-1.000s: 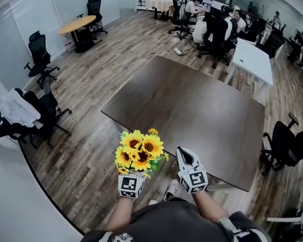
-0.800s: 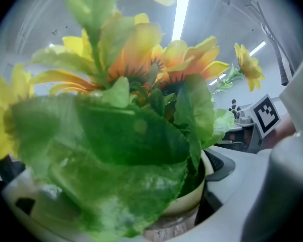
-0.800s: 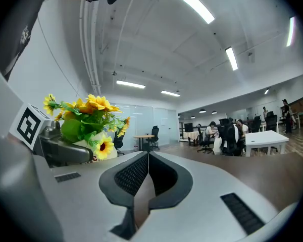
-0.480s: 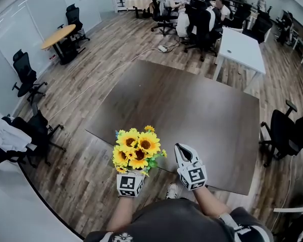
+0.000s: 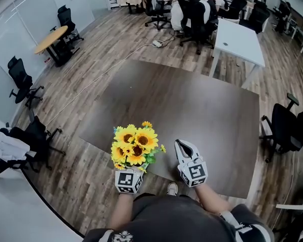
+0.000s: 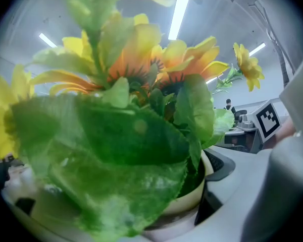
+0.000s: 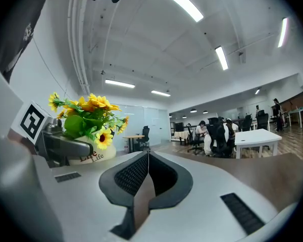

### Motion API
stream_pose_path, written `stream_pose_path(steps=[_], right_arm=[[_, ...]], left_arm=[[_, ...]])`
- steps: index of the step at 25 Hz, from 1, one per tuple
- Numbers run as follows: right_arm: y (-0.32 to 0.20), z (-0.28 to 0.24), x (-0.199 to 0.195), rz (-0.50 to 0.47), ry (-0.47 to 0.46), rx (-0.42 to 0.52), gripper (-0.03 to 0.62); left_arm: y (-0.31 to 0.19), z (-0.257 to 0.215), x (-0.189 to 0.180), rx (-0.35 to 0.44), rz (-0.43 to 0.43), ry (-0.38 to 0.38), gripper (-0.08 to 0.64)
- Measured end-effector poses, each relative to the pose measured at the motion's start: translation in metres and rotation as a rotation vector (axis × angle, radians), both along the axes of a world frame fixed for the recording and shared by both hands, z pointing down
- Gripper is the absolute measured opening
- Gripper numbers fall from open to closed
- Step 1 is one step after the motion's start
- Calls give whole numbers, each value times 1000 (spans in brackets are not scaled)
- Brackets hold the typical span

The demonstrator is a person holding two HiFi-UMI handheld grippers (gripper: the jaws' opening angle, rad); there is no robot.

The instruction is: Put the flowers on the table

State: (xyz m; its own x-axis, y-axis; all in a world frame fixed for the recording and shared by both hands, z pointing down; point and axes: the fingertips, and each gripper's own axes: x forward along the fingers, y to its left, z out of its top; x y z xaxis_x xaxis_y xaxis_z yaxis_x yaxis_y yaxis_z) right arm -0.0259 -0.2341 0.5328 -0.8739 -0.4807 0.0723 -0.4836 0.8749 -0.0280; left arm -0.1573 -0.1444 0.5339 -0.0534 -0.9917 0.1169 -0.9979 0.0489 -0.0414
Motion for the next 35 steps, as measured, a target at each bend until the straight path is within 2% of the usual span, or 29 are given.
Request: stream_pose_path(steps=[10, 21, 27, 35], right_arm=[[-40, 4, -27, 38, 10, -5, 23], [-68, 7, -71, 184, 55, 8, 23], [-82, 20, -84, 265, 82, -18, 23], [-82, 34, -97, 359, 135, -14, 24]], left_arm=[[-42, 3, -30, -25, 40, 1, 552], [-103, 16, -69, -57, 230, -26, 552], [-128, 35, -86, -95, 296, 3, 552], [-148, 64, -107, -147, 365, -12, 552]])
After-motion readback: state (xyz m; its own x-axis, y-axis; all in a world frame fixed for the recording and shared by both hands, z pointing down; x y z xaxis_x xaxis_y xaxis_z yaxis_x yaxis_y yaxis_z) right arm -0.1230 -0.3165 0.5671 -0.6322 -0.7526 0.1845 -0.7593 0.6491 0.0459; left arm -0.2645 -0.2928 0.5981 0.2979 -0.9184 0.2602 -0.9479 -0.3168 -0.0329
